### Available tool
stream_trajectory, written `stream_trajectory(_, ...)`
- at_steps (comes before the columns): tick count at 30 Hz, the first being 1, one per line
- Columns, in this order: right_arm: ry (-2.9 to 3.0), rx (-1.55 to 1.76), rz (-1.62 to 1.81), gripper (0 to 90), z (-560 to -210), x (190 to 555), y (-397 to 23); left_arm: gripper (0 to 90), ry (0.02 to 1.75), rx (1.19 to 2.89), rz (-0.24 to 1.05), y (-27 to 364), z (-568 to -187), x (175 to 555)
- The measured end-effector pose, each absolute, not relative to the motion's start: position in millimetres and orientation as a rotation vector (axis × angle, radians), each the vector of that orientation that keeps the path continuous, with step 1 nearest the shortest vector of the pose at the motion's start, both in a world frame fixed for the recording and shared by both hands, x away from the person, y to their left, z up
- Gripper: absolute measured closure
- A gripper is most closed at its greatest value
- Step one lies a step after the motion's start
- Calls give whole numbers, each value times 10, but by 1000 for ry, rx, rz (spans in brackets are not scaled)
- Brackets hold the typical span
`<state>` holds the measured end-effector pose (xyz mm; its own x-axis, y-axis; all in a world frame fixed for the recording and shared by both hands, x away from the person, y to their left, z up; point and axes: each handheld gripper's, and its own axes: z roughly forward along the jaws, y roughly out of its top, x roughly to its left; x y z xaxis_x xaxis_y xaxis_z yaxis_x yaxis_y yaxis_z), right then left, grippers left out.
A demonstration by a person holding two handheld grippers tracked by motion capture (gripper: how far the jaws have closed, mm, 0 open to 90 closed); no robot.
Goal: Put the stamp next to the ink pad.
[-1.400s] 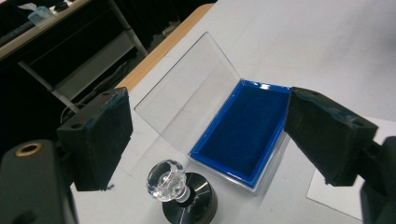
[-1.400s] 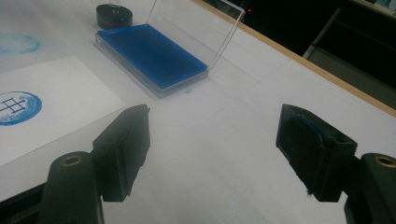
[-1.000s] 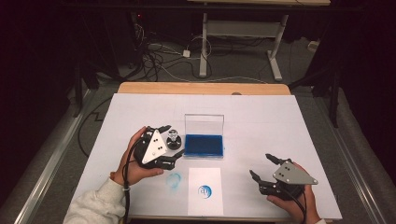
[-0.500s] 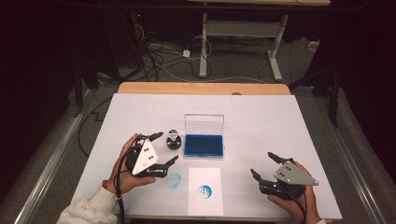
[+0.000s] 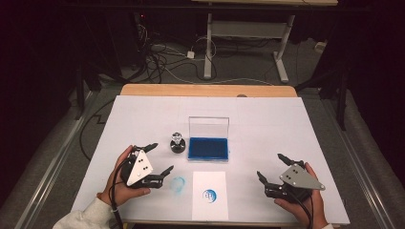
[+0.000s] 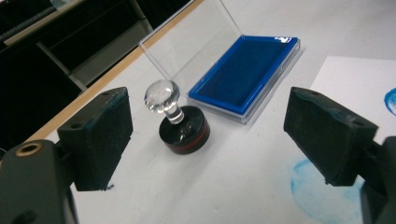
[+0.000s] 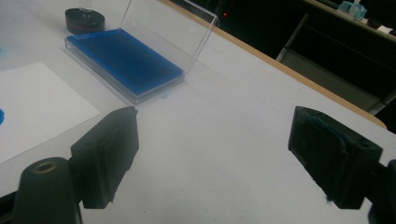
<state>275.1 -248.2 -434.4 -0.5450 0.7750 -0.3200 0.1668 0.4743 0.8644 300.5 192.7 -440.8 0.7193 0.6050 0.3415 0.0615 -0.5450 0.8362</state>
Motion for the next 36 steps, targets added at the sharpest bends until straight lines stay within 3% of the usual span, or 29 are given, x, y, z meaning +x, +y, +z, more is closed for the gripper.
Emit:
stream_trajectory(23, 1951, 819, 1024, 161, -4372, 2779, -2507, 154, 668, 2094, 755, 2389, -4709, 2889)
stream_trajectory(36, 1963, 812, 1023, 161, -4387, 2767, -2497, 155, 646, 2127, 747, 2325, -4743, 2842)
